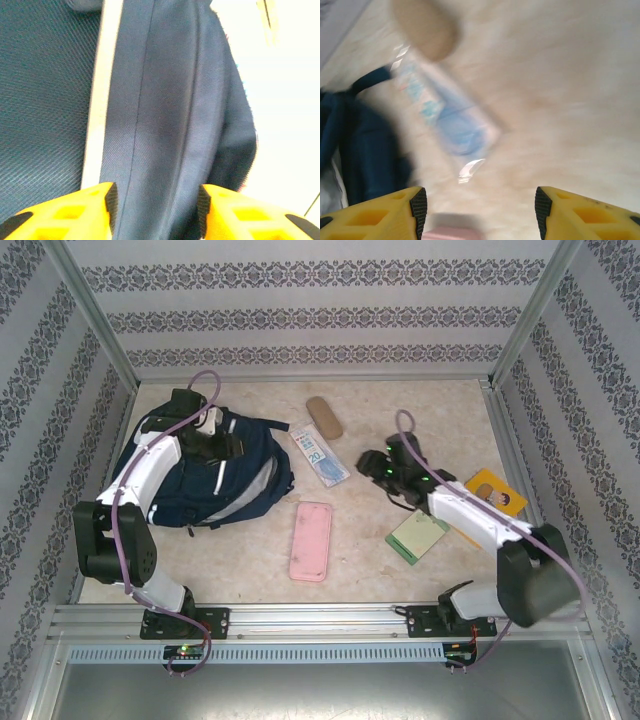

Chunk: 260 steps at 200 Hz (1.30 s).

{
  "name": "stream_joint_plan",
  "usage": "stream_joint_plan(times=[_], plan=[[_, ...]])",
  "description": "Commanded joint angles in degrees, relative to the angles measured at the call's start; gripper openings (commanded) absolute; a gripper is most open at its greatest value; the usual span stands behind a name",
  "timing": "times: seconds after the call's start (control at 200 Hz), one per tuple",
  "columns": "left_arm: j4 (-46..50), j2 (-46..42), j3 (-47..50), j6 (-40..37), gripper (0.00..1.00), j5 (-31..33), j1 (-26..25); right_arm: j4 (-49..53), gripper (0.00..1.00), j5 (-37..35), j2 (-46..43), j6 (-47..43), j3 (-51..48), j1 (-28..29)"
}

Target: Pack the student bag

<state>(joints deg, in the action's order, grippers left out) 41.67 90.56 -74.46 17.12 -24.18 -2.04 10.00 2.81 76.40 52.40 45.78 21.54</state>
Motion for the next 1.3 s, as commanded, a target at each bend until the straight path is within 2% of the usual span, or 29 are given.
stream_joint_plan(times=[0.0, 0.07, 0.235, 0.435, 0.545, 0.664, 0.994, 1.074, 1.259, 1.294], plan=[[-3.2, -2.9, 0.7, 2.2, 0.55, -1.4, -1.1, 11.3, 0.61, -6.2, -4.5, -4.2, -4.2, -7.8], [-4.0, -3.8, 1.0, 3.3, 0.61, -2.2, -1.6, 13.1, 0.61, -6.6, -6.4, -6.0, -5.9, -14.1], [-6.5, -5.4, 1.5, 6.0, 0.69, -4.8, -3.7, 15.2, 0.63, -7.3, -5.8, -9.8, -6.5, -27.5], [-8.6, -5.7, 1.9, 8.9, 0.71, -6.8, -6.2, 14.9, 0.63, -2.0, 3.9, -12.4, -2.6, -40.7], [-8.7, -5.7, 1.9, 9.6, 0.70, -6.2, -7.8, 14.6, 0.62, 3.3, 11.3, -13.4, 0.5, -44.3], [-8.6, -5.4, 1.8, 9.8, 0.69, -5.5, -9.2, 14.9, 0.61, 7.1, 16.9, -15.0, 3.6, -42.7], [-8.5, -2.7, 0.0, 9.8, 0.69, -4.8, -11.8, 19.4, 0.58, 10.8, 26.4, -17.7, 14.0, -28.8], [-8.4, -2.2, -0.4, 9.7, 0.69, -4.8, -12.2, 22.6, 0.58, 8.4, 28.7, -19.2, 17.6, -24.5], [-8.5, -2.3, 0.0, 9.6, 0.69, -4.6, -12.8, 27.8, 0.55, 8.4, 32.5, -22.1, 23.7, -16.4], [-8.7, -2.3, 0.1, 9.7, 0.69, -4.6, -12.8, 29.4, 0.56, 6.3, 33.0, -22.5, 24.8, -14.7]])
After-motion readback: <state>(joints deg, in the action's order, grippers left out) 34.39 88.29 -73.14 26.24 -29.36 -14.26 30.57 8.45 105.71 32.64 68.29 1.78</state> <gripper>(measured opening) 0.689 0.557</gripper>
